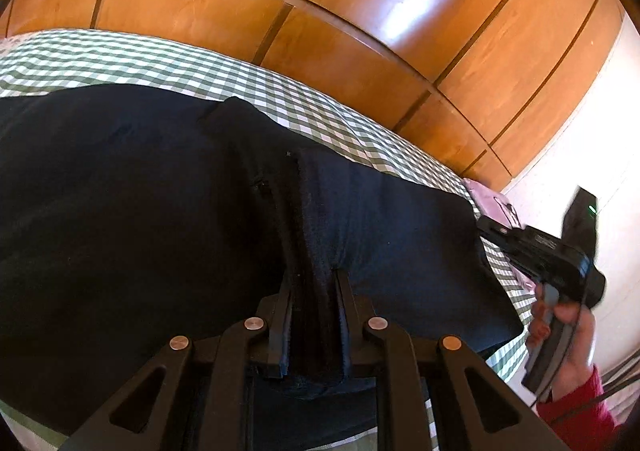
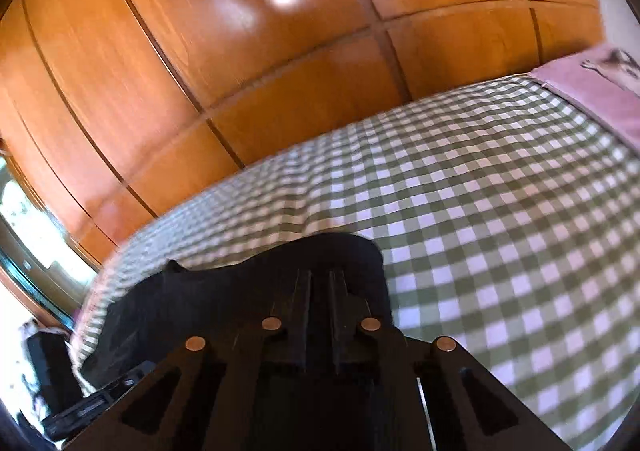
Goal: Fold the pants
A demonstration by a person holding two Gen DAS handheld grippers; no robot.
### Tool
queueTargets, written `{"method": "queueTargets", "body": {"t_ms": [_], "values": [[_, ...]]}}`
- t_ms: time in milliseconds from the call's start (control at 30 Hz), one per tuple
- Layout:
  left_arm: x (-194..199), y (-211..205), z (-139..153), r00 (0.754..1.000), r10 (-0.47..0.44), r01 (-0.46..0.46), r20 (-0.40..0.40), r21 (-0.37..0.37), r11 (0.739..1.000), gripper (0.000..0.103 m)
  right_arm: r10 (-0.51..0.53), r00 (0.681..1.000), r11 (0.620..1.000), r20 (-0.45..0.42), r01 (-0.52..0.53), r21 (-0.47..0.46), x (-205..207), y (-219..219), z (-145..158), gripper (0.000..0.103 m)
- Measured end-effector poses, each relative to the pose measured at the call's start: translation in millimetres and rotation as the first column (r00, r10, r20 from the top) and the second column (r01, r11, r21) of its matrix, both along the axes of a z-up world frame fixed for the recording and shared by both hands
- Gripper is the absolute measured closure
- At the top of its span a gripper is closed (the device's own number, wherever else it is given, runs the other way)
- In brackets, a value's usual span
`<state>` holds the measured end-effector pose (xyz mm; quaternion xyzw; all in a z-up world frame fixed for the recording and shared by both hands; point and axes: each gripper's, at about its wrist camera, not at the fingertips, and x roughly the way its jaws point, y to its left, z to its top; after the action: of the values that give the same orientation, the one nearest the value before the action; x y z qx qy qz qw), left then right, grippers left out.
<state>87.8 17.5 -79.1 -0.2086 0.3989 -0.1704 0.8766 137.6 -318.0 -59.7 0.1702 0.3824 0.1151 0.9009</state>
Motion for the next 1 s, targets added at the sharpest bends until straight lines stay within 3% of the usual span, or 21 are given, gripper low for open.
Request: {"method": "queueTargets", "body": {"t_ms": [167, 300, 433, 567, 633, 800, 1000], "values": [[-2, -12, 1, 0.999, -0.006, 0.004, 0.032, 0.063, 0.998, 0.085, -0.029, 0.996, 0.995, -0.086, 0.02, -0.097, 34, 3, -24, 0.093], [1, -8, -4, 1.0, 0.001, -0.002, 0.023, 0.031, 1.0, 0.084, -0.049, 0.997, 0.994, -0.059, 0.043, -0.101, 33, 1, -34, 0.093], [2, 3, -3, 1.0, 0.009, -0.009, -0.001, -0.028, 1.0, 0.075, -0.068, 0.998, 0.995, -0.011, 0.067, -0.071, 24, -3, -36, 0.092], [-6, 22, 6, 0.998, 0.06, -0.059, 0.005, -0.068, 0.996, 0.067, -0.118, 0.993, 0.99, 0.014, 0.119, -0.076, 11, -6, -28, 0.075], [-13, 35, 10, 0.996, 0.09, -0.088, 0.019, -0.086, 0.992, 0.065, -0.131, 0.991, 0.987, 0.037, 0.134, -0.085, -4, 0, -19, 0.075], [-28, 71, 19, 0.978, 0.207, -0.204, 0.023, -0.099, 0.974, 0.062, -0.079, 0.994, 0.989, 0.076, 0.088, -0.122, -33, 34, -12, 0.075], [-49, 110, 16, 0.939, 0.344, -0.342, -0.001, -0.106, 0.934, 0.061, 0.117, 0.992, 0.988, 0.051, -0.111, -0.106, -50, 91, -19, 0.075]]}}
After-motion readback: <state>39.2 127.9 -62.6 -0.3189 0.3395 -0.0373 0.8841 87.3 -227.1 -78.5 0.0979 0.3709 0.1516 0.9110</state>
